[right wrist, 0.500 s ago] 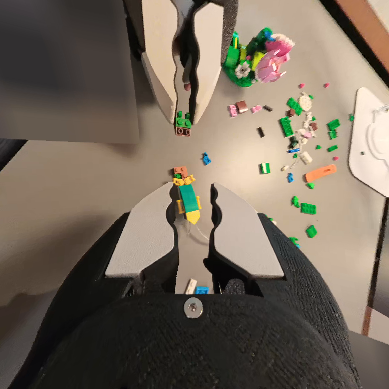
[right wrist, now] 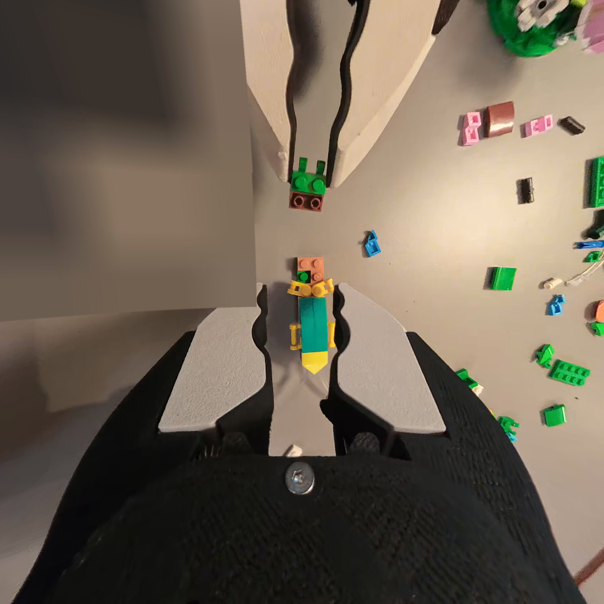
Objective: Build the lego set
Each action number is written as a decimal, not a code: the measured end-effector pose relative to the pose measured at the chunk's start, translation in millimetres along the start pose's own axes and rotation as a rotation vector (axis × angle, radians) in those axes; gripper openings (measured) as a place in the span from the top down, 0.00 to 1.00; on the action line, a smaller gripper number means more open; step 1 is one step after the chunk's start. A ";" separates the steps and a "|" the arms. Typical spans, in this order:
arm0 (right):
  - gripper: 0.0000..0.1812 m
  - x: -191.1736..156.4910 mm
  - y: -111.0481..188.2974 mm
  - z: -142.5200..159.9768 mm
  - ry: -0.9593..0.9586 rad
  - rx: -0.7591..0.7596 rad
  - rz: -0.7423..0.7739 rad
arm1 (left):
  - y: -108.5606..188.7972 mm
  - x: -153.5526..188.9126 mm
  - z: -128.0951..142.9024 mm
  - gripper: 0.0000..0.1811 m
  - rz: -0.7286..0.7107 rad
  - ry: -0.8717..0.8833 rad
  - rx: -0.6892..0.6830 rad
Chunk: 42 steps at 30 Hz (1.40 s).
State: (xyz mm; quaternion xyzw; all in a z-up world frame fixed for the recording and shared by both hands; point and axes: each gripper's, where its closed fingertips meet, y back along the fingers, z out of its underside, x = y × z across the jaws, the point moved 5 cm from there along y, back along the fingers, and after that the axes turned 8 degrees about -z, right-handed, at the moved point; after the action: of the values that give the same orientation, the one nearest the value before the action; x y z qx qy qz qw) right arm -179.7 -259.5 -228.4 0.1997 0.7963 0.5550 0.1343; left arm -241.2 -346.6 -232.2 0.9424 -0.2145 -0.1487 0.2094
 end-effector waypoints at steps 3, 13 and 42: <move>0.79 1.8 2.4 9.8 -0.021 -0.019 0.012 | -0.2 -0.1 1.6 0.91 0.007 0.004 -0.002; 0.84 7.4 -3.6 21.1 -0.009 0.014 0.008 | -2.4 2.6 1.7 0.91 0.026 -0.010 -0.005; 0.87 3.2 -6.9 13.7 0.026 -0.068 -0.013 | -3.1 5.0 2.1 0.91 0.039 -0.025 -0.013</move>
State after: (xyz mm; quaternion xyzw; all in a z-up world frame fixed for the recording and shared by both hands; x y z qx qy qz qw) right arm -177.6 -248.7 -239.6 0.1826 0.7798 0.5836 0.1340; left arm -236.6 -347.0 -236.4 0.9347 -0.2344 -0.1578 0.2156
